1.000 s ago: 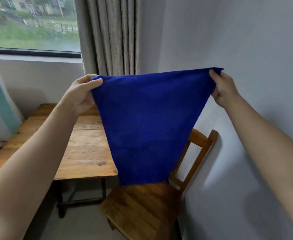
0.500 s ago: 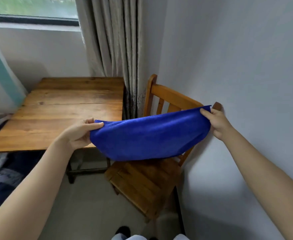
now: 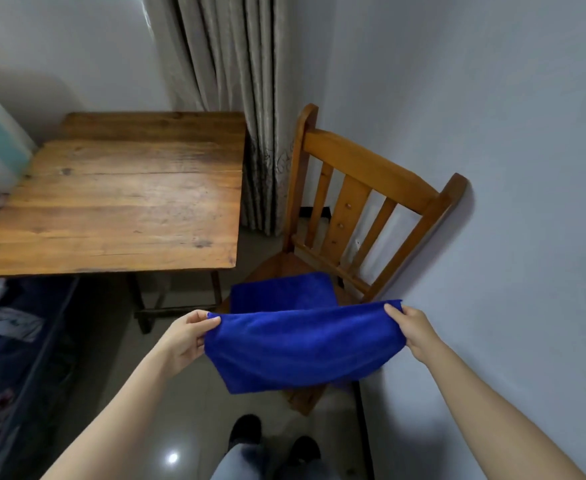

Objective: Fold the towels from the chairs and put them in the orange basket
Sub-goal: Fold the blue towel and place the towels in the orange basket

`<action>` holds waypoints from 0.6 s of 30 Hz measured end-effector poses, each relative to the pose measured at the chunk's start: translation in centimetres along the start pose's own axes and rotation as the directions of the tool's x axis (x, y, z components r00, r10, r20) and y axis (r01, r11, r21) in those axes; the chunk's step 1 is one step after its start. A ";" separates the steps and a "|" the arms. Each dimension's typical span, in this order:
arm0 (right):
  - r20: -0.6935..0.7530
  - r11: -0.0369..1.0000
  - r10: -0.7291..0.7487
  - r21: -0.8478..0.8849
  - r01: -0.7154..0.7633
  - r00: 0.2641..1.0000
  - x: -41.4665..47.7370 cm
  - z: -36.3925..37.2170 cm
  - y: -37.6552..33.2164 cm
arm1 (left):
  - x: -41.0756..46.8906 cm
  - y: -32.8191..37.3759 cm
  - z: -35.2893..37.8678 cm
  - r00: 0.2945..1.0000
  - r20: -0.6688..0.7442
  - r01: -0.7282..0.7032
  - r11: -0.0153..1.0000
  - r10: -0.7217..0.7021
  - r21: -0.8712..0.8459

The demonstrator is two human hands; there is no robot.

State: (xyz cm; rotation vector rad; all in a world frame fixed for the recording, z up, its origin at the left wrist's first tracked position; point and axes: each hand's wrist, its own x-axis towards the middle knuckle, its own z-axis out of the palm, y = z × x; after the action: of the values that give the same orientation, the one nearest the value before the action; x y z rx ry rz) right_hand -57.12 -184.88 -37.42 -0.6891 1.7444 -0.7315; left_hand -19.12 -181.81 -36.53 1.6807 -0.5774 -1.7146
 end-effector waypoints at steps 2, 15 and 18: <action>-0.026 0.999 0.031 -0.016 -0.032 0.999 1.3 0.5 1.3 | 1.1 -0.9 0.8 0.999 -0.051 -0.003 1.000 0.003 0.010; -0.159 0.999 0.052 0.000 -0.053 0.986 11.1 5.9 4.4 | 11.1 -5.2 2.9 0.921 -0.390 -0.070 0.990 0.017 -0.121; -0.165 0.996 0.090 0.015 -0.089 0.982 13.2 7.6 4.6 | 13.5 -5.3 2.5 0.912 -0.411 -0.062 0.991 0.006 -0.123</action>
State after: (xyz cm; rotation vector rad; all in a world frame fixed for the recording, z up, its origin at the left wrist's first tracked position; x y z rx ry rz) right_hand -53.71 -192.91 -50.73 -0.5537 1.9103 -0.7499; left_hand -21.75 -188.18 -49.49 1.8488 -0.2847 -1.2865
